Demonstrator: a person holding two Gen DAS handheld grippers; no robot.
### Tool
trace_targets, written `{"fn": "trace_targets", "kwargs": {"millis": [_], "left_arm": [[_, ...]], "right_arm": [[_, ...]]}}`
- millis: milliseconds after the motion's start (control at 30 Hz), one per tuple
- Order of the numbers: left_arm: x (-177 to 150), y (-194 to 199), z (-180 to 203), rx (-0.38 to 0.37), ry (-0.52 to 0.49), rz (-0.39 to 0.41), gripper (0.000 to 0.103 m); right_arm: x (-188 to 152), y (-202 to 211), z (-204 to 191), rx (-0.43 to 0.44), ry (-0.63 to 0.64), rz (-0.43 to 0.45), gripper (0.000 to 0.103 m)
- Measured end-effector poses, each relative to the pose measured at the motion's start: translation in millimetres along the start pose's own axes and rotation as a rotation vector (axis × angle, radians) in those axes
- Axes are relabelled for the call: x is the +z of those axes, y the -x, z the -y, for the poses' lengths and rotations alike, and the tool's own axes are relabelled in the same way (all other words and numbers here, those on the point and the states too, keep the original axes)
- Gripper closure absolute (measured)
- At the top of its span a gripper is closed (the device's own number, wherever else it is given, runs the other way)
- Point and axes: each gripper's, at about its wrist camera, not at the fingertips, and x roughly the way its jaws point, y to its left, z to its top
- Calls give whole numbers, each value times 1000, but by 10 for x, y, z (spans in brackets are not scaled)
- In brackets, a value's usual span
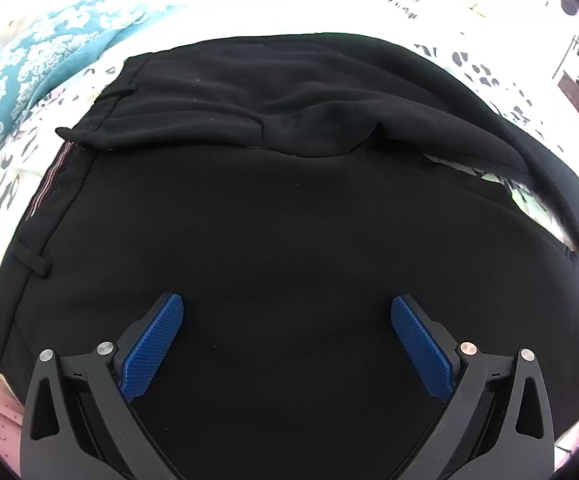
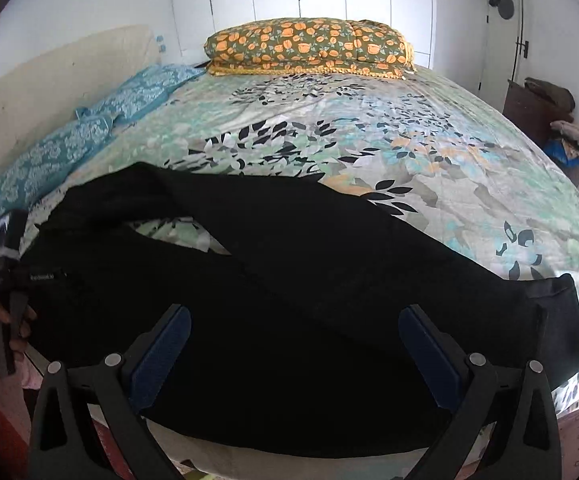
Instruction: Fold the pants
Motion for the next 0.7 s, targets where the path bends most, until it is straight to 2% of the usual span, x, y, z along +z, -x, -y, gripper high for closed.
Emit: {"fn": "trace_targets", "kwargs": {"millis": [200,300,367,467,600,700], "left_arm": [[18,-24,37,-3,-10,-17,0],[38,-43,77,19,2,-26,0],[54,-66,132,36,-8,-34,0],[69,-91,155,32,-9,-41,0],[93,-119,79,25,-42,-48,0],[103,-134,57,11,-52,-63,0]], "right_arm": [[-93,-197,-85,76,40,-111,0],[-190,-275,-135,110,105,-162,0],[-267,-368,-166,104,137,-213,0],[-372,-545,-144,99,121,-314,0],[-352,-526,-100,114,103,-316,0],[-263,-278,231,196,-103,-237,0]]}}
